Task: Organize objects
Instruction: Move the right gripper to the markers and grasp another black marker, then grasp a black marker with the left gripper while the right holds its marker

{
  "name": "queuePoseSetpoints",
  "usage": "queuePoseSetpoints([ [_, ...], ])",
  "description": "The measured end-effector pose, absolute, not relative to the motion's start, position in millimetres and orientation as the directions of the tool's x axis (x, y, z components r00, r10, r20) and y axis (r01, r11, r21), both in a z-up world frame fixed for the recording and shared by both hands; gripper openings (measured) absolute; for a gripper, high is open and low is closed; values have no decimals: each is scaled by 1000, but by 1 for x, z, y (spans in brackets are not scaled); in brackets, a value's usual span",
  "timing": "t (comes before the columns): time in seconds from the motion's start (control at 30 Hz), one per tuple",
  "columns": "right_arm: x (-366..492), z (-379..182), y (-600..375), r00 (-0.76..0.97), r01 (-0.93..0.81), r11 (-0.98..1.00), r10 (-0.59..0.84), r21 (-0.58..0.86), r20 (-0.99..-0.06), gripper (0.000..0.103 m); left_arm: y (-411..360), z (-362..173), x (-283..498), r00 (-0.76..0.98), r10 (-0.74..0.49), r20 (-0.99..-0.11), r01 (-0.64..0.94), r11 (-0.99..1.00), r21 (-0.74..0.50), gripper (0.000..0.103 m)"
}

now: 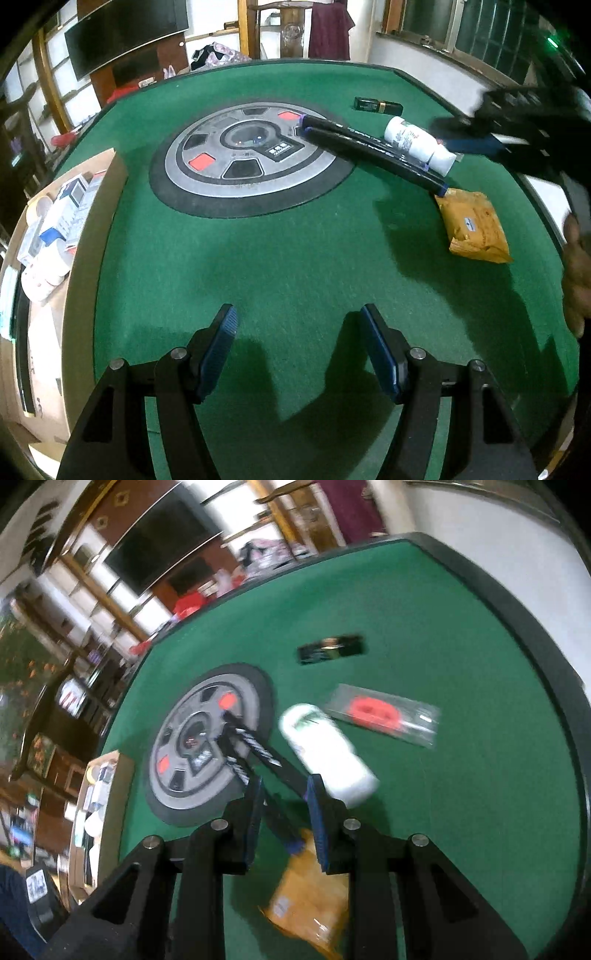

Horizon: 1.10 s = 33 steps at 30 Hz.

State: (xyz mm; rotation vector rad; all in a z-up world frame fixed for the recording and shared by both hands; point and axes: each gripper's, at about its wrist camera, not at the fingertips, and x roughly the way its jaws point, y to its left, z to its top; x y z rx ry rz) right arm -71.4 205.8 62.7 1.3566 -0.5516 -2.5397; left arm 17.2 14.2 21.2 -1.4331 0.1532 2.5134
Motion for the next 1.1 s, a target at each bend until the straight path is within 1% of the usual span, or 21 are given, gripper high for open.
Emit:
queuePoseSetpoints([
  [0.03,-78,62,197,-541,36,-911,-364,411,-758,22,13,21,18,-492,165,-855,-262,-964,-36,65],
  [0.07,-83,62,189,-527,60,-914,-370,400,-765,22,12,21,17,-494,171,-853,-263,-964,-41,72],
  [0.13,-96,57,169,-493,91,-935,-341,342,-801,22,8,20,19,-498,190,-846,-264,-963,-61,77],
  [0.23,-114,46,154,-467,66,-966,-250,249,-848,22,1,22,22,-493,211,-844,-251,-963,-94,77],
  [0.27,-115,47,153,-484,61,-968,-243,245,-841,22,-2,23,22,-488,225,-843,-246,-962,-115,77],
  [0.33,-117,46,150,-466,64,-958,-278,281,-840,22,-15,26,23,-479,249,-842,-215,-963,-163,77],
  [0.5,-102,29,123,-321,147,-912,-410,383,-854,24,-37,35,23,-500,258,-827,-162,-966,-203,77],
  [0.63,-81,34,102,-218,248,-831,-548,498,-807,24,-46,38,25,-506,270,-819,-153,-963,-223,77],
  [0.67,-77,40,102,-230,263,-828,-552,495,-801,24,-46,38,25,-508,271,-818,-153,-962,-224,77],
  [0.7,-74,50,105,-267,270,-836,-541,477,-797,24,-48,38,25,-509,271,-817,-152,-963,-225,77],
  [0.77,-74,72,119,-400,251,-891,-451,378,-798,24,-50,37,25,-505,277,-817,-147,-961,-235,77],
  [0.83,-79,83,132,-478,218,-930,-367,297,-798,26,-51,36,24,-496,292,-818,-146,-956,-253,77],
  [0.97,-94,76,138,-493,188,-960,-277,210,-825,26,-54,34,24,-484,308,-819,-142,-951,-273,77],
  [1.1,-108,55,131,-486,190,-979,-159,74,-859,26,-55,33,15,-485,277,-829,-123,-961,-250,77],
])
